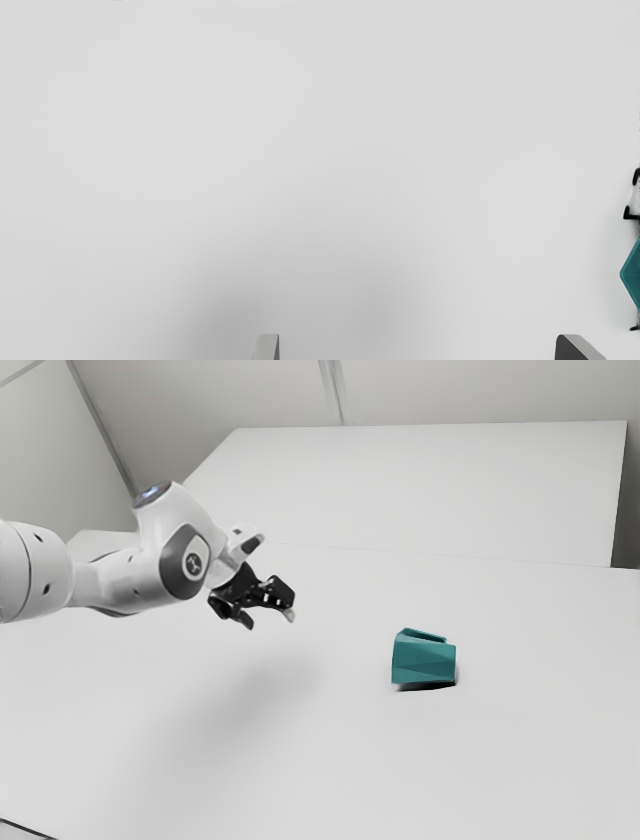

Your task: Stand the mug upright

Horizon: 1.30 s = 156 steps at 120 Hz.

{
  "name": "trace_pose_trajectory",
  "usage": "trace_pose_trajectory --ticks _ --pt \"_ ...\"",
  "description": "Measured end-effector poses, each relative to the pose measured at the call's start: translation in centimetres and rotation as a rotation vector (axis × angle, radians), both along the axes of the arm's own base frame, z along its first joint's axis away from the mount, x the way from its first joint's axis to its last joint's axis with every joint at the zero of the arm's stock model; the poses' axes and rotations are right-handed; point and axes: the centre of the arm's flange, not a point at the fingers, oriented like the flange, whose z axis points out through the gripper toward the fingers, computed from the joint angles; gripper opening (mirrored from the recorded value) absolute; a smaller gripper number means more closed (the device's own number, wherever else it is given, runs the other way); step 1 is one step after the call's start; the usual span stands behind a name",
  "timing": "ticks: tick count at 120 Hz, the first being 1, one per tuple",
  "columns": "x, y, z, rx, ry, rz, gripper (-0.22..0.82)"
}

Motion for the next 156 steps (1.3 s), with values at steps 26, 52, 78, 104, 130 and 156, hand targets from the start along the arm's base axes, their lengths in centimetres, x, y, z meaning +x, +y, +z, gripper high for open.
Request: trace_pose_trajectory --ticks 26,52,78,104,130,156 --pt "0.6 -3.9 -1.0 -0.020 -0.051 0.004 0.60" --pt "0.9 -7.6 -1.3 -0.078 -0.092 0.033 0.60" --pt "-0.1 -8.9 -2.5 -0.117 -0.057 0.062 0.60" --pt "-0.7 -10.5 -4.0 -0.123 -0.017 0.051 0.60" --pt "1.0 -13.0 -3.7 -0.127 -0.055 0.028 0.60" --pt "1.3 -15.0 -4.2 -0.134 -0.065 0.017 0.60"
